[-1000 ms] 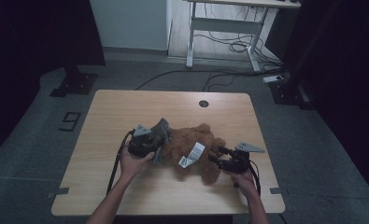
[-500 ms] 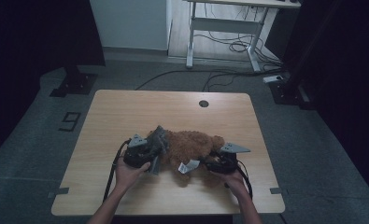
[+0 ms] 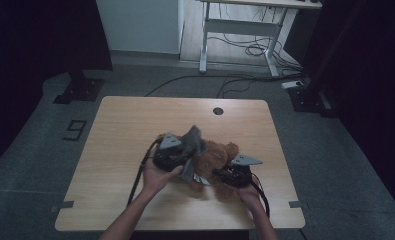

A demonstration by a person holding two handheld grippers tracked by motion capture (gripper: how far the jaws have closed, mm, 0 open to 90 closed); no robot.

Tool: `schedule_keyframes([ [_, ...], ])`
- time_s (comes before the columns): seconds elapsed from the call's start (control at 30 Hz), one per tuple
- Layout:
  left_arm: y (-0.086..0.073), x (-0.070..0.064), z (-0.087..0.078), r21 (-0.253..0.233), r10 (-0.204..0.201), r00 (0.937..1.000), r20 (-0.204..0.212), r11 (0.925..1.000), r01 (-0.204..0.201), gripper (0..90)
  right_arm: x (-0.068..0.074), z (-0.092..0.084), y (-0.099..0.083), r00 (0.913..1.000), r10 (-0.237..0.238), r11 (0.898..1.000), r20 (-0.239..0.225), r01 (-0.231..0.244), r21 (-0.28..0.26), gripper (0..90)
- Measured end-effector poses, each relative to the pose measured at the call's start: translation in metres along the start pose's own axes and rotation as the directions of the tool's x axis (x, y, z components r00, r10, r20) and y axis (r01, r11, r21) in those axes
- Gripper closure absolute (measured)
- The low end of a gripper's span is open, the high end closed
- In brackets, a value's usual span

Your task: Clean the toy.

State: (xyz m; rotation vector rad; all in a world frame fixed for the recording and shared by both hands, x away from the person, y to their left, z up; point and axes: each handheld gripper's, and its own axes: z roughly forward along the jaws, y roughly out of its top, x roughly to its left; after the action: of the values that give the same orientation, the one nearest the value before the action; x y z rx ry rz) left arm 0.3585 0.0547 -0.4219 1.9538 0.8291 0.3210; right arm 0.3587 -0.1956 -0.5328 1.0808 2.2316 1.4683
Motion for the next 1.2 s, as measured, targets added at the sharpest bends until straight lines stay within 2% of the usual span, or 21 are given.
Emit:
schedule_keyframes([
  [0.1, 0.021, -0.021, 0.036, 0.040, 0.023, 0.9995, 0.021, 0.9989, -0.024, 75.1, 0.001, -0.001, -0.001, 0.9999, -0.010, 1.000, -0.005, 0.010, -0.016, 61.8],
  [0.17, 0.026, -0.030, 0.058, 0.086, 0.054, 0.9985, -0.007, 0.9948, -0.053, 75.0, 0.000, -0.002, -0.002, 0.9999, -0.008, 1.000, -0.009, 0.008, -0.018, 62.1],
  [0.27, 0.022, -0.035, 0.081, 0.136, 0.067, 0.9974, -0.027, 0.9888, -0.063, 74.9, -0.003, -0.002, -0.004, 0.9999, 0.005, 1.000, -0.011, -0.005, -0.006, 62.1],
  [0.33, 0.017, -0.032, 0.085, 0.130, 0.043, 0.9989, -0.020, 0.9907, -0.040, 74.8, -0.004, 0.000, -0.007, 0.9998, 0.019, 1.000, -0.005, -0.019, 0.003, 62.3],
  [0.43, 0.011, -0.022, 0.076, 0.111, 0.016, 0.9996, -0.022, 0.9937, -0.013, 74.8, -0.005, 0.001, -0.009, 0.9997, 0.024, 1.000, -0.003, -0.024, 0.008, 63.1],
  [0.6, 0.003, -0.003, 0.051, 0.117, 0.030, 0.9954, -0.091, 0.9930, -0.019, 75.0, -0.004, 0.001, -0.008, 0.9995, 0.033, 0.999, 0.002, -0.033, 0.021, 64.6],
  [0.73, -0.008, 0.018, 0.024, 0.113, 0.025, 0.9868, -0.160, 0.9936, -0.007, 75.1, -0.005, 0.001, -0.009, 0.9990, 0.045, 0.999, 0.003, -0.045, 0.023, 65.1],
  [0.8, -0.015, 0.030, 0.011, 0.104, 0.009, 0.9833, -0.182, 0.9946, 0.010, 75.1, -0.005, 0.001, -0.009, 0.9991, 0.043, 0.999, 0.001, -0.043, 0.021, 65.1],
  [0.87, -0.022, 0.043, -0.001, 0.084, -0.030, 0.9834, -0.179, 0.9954, 0.045, 75.2, -0.006, 0.000, -0.009, 0.9989, 0.048, 0.999, -0.001, -0.048, 0.022, 65.3],
  [1.0, -0.032, 0.060, -0.024, 0.046, -0.066, 0.9743, -0.215, 0.9960, 0.077, 75.2, -0.005, 0.001, -0.009, 0.9988, 0.049, 0.999, -0.001, -0.049, 0.023, 65.5],
  [1.1, -0.041, 0.077, -0.035, 0.024, -0.123, 0.9653, -0.230, 0.9910, 0.132, 75.1, -0.006, 0.000, -0.009, 0.9987, 0.051, 0.998, -0.003, -0.051, 0.021, 65.5],
  [1.2, -0.051, 0.090, -0.039, 0.030, -0.157, 0.9590, -0.236, 0.9853, 0.168, 75.0, -0.005, 0.001, -0.010, 0.9987, 0.052, 0.998, -0.001, -0.052, 0.020, 65.5],
])
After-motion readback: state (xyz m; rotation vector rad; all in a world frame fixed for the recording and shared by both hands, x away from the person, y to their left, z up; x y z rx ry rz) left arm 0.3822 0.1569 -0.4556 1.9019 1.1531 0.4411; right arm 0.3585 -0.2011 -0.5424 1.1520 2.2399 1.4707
